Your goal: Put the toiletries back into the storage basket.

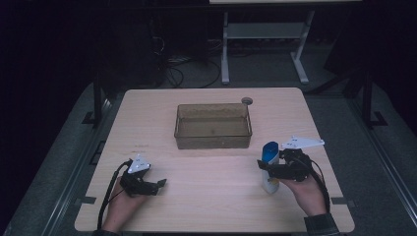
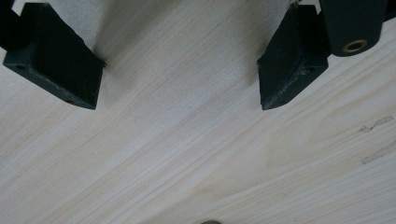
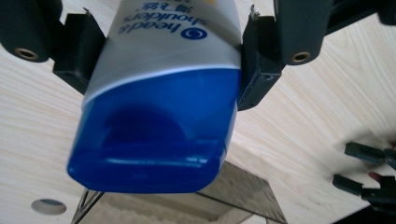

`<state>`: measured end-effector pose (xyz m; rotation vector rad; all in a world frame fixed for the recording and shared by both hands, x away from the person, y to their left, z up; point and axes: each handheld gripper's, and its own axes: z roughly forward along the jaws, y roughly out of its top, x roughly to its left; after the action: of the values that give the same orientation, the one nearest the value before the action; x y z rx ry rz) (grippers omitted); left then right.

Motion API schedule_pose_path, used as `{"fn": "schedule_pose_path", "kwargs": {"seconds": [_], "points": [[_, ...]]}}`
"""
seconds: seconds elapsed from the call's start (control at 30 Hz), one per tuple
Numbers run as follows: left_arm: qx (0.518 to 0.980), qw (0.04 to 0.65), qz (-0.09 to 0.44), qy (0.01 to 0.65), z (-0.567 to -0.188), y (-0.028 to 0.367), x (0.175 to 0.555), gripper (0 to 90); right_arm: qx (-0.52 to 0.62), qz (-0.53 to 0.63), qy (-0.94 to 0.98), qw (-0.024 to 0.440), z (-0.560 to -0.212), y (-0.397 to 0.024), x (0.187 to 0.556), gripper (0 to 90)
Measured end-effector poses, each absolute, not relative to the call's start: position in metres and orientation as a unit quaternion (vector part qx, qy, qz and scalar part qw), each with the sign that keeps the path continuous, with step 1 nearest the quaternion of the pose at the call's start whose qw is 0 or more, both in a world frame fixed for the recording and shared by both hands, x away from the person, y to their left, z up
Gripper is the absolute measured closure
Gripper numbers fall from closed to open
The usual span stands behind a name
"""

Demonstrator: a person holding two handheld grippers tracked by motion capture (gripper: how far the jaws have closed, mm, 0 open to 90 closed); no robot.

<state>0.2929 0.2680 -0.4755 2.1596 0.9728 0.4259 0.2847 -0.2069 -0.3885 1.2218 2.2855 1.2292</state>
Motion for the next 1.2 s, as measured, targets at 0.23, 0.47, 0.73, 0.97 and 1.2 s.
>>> {"fn": "schedule_pose_path", "kwargs": {"seconds": [0.23,0.47,0.73,0.97,1.2], "points": [[0.838,0.36,0.165,0.376,-0.475,0.268,0.293,12.7,0.421,0.456,0.771,0.143,-0.39,-0.215,0.283,33.7],[0.838,0.359,0.165,0.376,-0.475,0.268,0.293,12.7,0.422,0.479,0.756,0.144,-0.39,-0.22,0.283,33.6],[0.838,0.36,0.165,0.376,-0.475,0.268,0.293,12.7,0.411,0.493,0.751,0.155,-0.38,-0.218,0.283,33.6],[0.837,0.361,0.165,0.377,-0.476,0.268,0.293,12.7,0.405,0.497,0.75,0.163,-0.372,-0.217,0.286,33.6],[0.838,0.359,0.165,0.376,-0.475,0.268,0.293,12.7,0.4,0.504,0.746,0.17,-0.363,-0.214,0.291,33.6]]}}
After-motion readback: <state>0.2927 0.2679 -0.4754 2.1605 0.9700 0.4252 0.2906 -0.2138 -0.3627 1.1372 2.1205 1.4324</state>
